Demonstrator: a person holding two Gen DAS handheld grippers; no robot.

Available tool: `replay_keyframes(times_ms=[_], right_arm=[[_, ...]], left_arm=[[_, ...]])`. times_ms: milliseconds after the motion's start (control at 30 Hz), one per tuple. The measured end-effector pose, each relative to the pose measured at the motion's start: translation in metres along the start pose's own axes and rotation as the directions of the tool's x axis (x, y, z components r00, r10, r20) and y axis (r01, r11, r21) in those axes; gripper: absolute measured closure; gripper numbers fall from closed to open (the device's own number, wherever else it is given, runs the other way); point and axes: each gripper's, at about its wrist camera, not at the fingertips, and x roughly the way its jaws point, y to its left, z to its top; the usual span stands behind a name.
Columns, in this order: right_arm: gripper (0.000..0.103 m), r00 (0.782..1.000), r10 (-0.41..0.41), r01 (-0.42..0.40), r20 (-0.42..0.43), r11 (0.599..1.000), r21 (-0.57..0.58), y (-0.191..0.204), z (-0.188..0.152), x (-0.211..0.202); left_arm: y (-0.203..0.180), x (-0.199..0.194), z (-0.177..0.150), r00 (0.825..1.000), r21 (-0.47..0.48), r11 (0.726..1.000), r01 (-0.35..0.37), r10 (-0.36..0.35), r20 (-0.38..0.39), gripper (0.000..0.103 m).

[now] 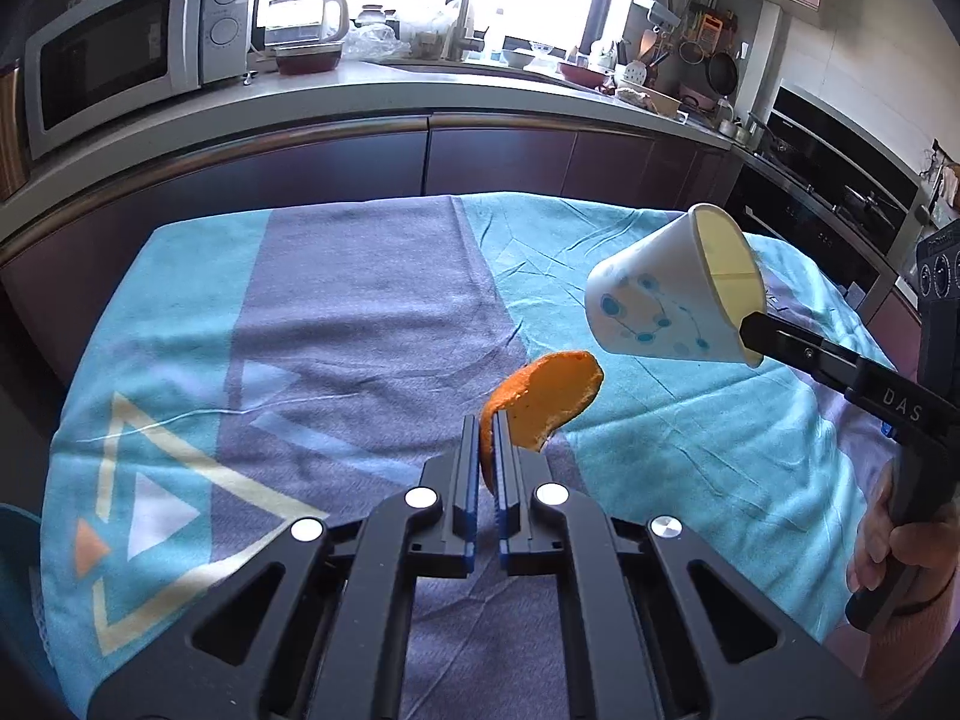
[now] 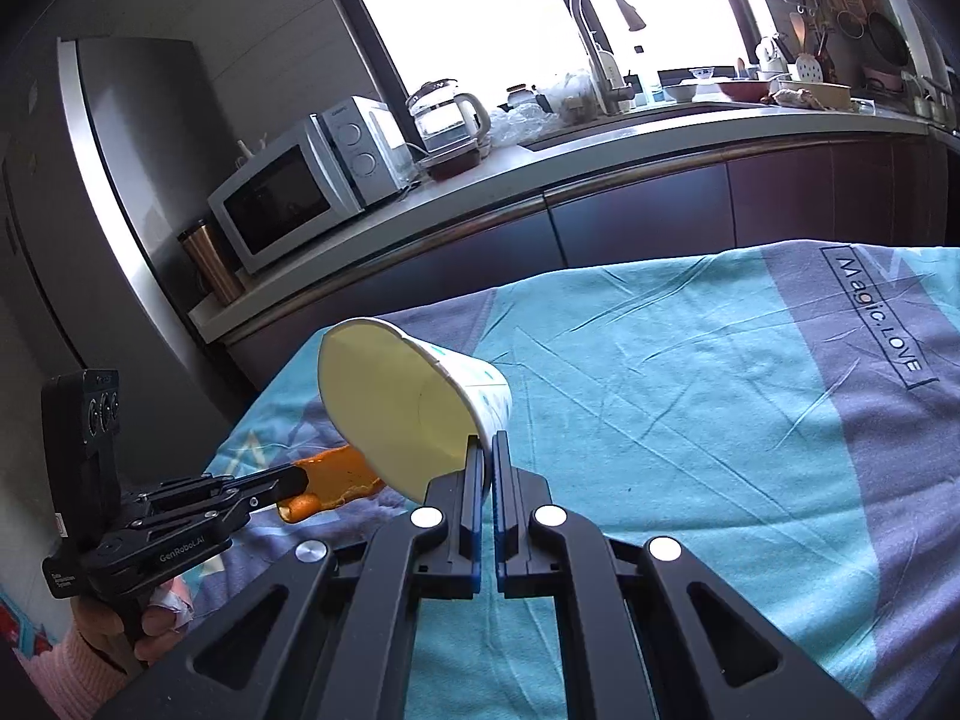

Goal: Collect trash
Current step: 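Carry the orange peel and paper cup over the blue bin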

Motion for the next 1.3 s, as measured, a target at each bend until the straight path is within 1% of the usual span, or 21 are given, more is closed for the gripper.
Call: replay_keyframes(times_ms=[200,267,333,433,767,1000,1300], right_arm=[[0.101,0.997,0.079,-0.079,-0.008,0.997,0.006,0.017,-0.005,0.001],[0.101,0.994,0.104,-0.104,-0.015,0.995,0.007,0.024,-0.008,0.002],[0.101,0.992,0.126,-0.125,-0.021,0.992,0.006,0.03,-0.009,0.004],[0.101,0.987,0.159,-0.159,-0.032,0.987,0.003,0.04,-0.012,0.006],[0.101,0.964,0.254,-0.255,-0.072,0.967,-0.003,0.071,-0.018,0.013],[0.101,0.949,0.3,-0.302,-0.097,0.953,-0.005,0.089,-0.023,0.02],[0.101,0.932,0.338,-0.343,-0.132,0.939,-0.011,0.112,-0.027,0.03]], left_arm=[[0.015,-0.03,-0.016,0.999,-0.021,0.999,-0.041,0.042,0.017,0.098],[0.02,-0.04,-0.021,0.997,-0.027,0.997,-0.071,0.071,0.03,0.098],[0.026,-0.05,-0.026,0.996,-0.04,0.996,-0.078,0.079,0.04,0.098],[0.032,-0.064,-0.034,0.993,-0.045,0.994,-0.102,0.105,0.056,0.098],[0.056,-0.102,-0.058,0.985,-0.089,0.985,-0.146,0.153,0.082,0.098],[0.071,-0.127,-0.07,0.977,-0.126,0.977,-0.174,0.188,0.104,0.098],[0.086,-0.146,-0.08,0.967,-0.157,0.966,-0.205,0.225,0.116,0.098]])
